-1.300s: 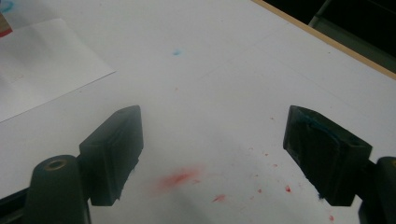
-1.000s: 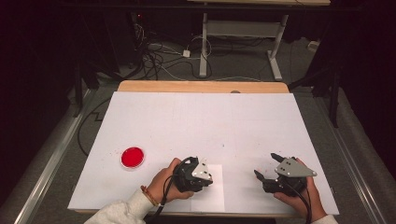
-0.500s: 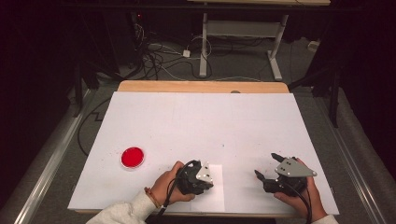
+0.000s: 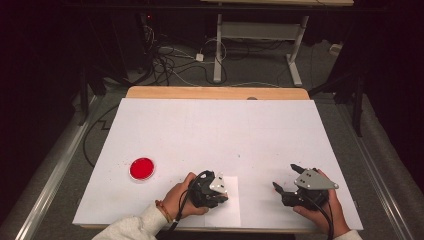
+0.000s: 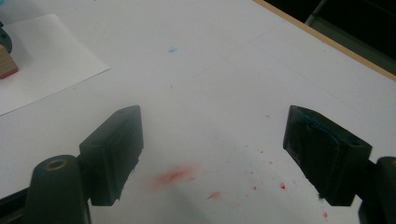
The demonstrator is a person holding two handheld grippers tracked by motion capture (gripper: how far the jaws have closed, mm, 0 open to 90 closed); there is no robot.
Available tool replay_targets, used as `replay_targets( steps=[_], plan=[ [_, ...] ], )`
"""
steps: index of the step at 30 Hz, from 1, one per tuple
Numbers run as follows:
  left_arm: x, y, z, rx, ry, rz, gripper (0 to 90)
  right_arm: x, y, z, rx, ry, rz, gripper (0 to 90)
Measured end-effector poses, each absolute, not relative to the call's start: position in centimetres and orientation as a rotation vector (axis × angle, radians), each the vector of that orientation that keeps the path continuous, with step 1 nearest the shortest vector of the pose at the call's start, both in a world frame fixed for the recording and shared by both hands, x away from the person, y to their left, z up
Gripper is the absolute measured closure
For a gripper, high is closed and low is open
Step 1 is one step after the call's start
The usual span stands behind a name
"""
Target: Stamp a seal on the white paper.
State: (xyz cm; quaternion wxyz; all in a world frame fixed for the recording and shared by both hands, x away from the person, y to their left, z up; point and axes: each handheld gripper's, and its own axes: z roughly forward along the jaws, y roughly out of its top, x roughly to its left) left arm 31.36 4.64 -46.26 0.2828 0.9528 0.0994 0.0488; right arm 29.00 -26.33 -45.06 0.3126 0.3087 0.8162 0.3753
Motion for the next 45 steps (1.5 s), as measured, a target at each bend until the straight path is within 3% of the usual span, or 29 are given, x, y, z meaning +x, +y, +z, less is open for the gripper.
replay_targets(
  steps=[45],
  plan=[
    [31.42, 4.62, -46.36, 2.559, 0.265, 0.13, 73.8, 29.14, -26.24, -45.43, 0.813, 2.185, 0.984, 20.2]
  ],
)
